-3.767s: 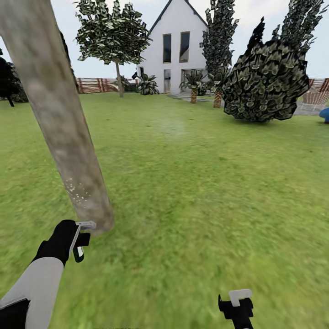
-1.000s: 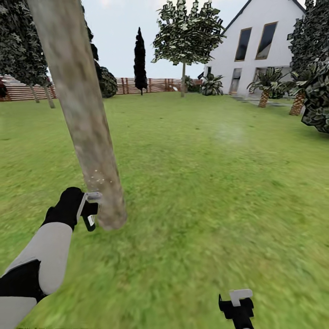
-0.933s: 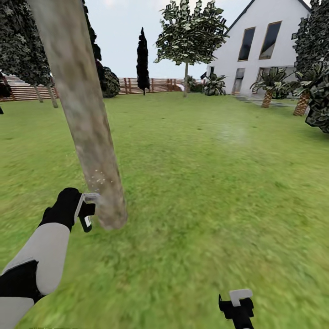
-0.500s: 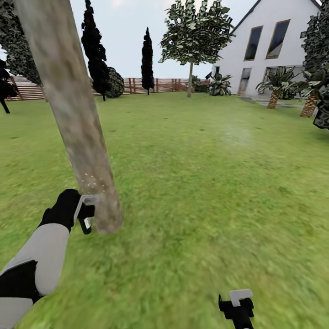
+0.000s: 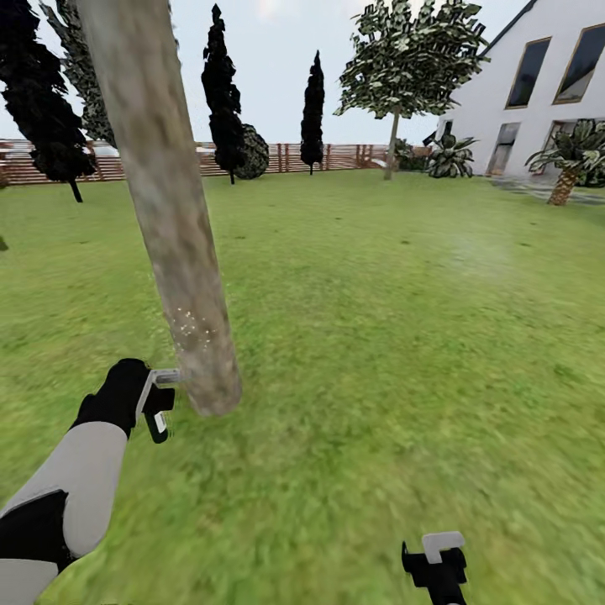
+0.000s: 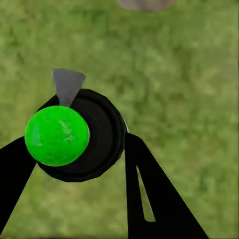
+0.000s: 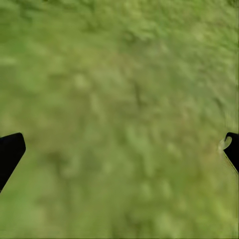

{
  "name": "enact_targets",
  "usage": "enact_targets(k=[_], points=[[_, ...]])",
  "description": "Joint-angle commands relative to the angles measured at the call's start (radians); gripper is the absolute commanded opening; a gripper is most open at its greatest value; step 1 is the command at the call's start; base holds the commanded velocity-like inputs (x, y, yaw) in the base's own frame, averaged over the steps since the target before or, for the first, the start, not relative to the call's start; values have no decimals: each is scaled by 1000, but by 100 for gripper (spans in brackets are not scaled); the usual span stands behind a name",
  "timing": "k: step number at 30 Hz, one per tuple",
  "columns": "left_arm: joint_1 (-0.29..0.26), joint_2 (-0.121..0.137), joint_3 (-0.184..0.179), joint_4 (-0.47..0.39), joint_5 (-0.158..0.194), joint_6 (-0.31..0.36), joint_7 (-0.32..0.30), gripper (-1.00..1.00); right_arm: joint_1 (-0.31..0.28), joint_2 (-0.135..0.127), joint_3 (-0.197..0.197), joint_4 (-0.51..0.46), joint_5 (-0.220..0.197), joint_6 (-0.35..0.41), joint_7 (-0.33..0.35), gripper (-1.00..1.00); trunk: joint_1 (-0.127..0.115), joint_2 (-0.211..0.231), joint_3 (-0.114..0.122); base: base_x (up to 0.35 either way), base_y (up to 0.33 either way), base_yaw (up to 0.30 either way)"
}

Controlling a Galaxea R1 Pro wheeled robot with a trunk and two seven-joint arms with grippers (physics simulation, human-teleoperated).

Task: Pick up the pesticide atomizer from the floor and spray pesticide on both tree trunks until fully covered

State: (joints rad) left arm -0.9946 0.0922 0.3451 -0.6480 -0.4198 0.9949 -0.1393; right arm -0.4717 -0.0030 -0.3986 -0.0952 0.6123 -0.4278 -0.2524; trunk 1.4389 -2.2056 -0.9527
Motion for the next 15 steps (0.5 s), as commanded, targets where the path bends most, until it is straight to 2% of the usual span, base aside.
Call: enact_targets(k=[1, 3, 7, 8, 10, 11, 13, 15], points=[[-1, 7, 4, -1, -5, 3, -10, -100, -1, 0, -7, 2, 11, -3, -4, 100, 0, 0, -1, 166, -255, 278], [-1, 8, 1, -1, -5, 2, -10, -100, -1, 0, -7, 2, 11, -3, -4, 100, 0, 0, -1, 200, -230, 168], [-1, -32, -1, -2, -5, 5, -7, -100, -1, 0, -6, 2, 11, -3, -4, 100, 0, 0, -1, 236, -201, 17], [-1, -33, -1, -2, -4, 4, -7, -100, -1, 0, -6, 2, 11, -3, -4, 100, 0, 0, -1, 240, -197, 1], [0, -18, 3, -1, -6, 3, -9, -100, -1, 0, -8, 2, 11, -3, -4, 100, 0, 0, -1, 240, -197, 0], [6, 6, 4, -1, -6, 3, -9, -100, -1, 0, -8, 1, 11, -3, -4, 100, 0, 0, -1, 212, -211, 0], [21, 33, 5, -1, -4, 5, -9, -100, -1, 0, -8, 1, 11, -3, -4, 100, 0, 0, -1, 107, -248, 0], [24, 26, 3, -1, -4, 5, -8, -100, -1, 0, -7, 0, 11, -3, -4, 100, 0, 0, -1, 18, -271, 104]])
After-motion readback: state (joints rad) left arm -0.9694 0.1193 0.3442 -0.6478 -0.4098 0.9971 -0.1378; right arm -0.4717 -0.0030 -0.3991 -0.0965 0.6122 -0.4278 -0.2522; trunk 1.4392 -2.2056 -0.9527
